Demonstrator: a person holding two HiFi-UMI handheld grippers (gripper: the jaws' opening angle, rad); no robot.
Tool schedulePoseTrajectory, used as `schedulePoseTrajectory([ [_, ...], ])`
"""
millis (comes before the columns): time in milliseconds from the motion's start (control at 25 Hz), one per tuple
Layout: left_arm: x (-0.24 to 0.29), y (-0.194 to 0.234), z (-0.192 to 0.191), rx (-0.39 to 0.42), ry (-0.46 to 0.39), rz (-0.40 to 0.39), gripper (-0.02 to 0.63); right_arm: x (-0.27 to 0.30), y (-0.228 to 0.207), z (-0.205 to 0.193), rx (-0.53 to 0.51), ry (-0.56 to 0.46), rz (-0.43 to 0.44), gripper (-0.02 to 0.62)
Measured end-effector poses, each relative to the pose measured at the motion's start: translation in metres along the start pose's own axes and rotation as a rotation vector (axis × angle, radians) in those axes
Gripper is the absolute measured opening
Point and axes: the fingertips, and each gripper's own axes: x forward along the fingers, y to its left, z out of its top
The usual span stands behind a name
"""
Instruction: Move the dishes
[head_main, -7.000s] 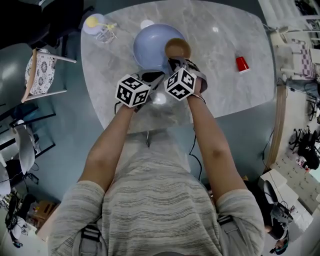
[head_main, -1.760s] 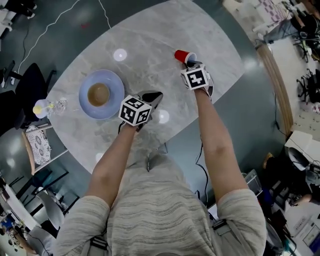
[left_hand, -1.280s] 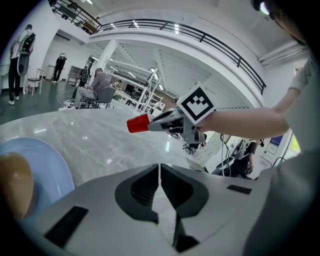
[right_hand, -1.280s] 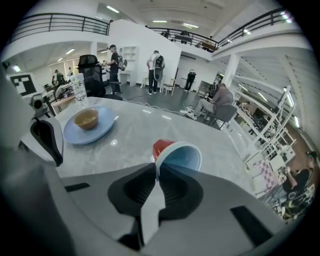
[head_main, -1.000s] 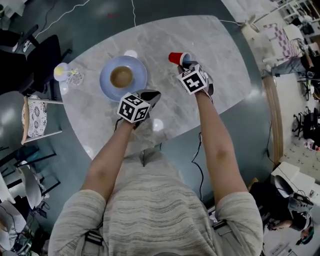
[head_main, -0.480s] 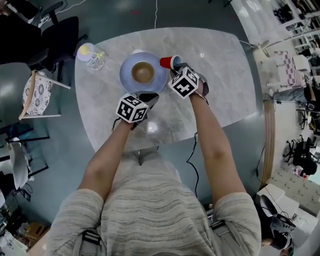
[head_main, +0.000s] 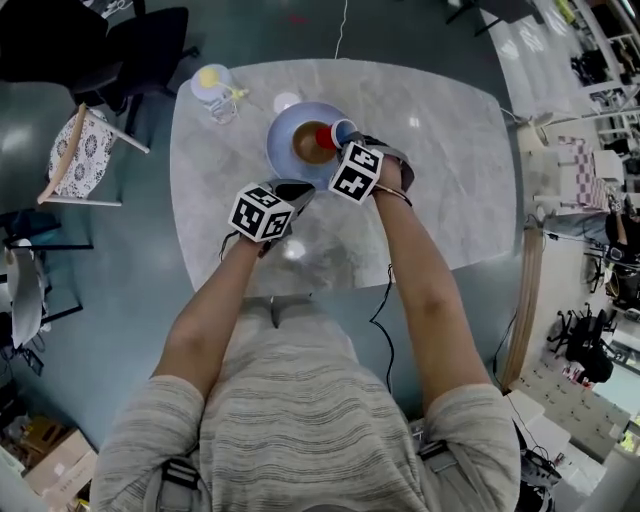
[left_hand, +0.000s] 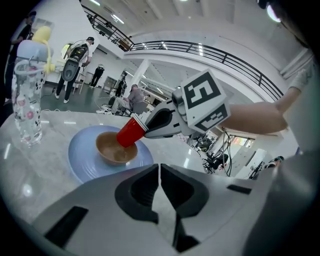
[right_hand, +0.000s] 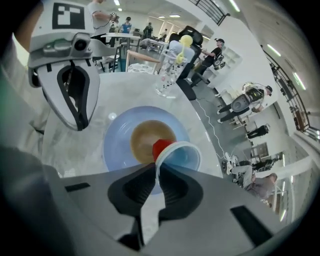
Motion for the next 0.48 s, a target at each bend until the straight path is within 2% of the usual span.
schedulePoseTrajectory([
  [280, -0.018, 0.017, -0.003, -0.027, -0.024, 0.01, 0.026, 0.021, 0.015, 0.018, -0.226, 0.096, 0.014, 0.04],
  [480, -0.025, 0.023, -0.004, -0.037, -0.04, 0.019, 0.026, 0.03, 0.02, 0.023, -0.307, 0.131, 0.016, 0.04],
])
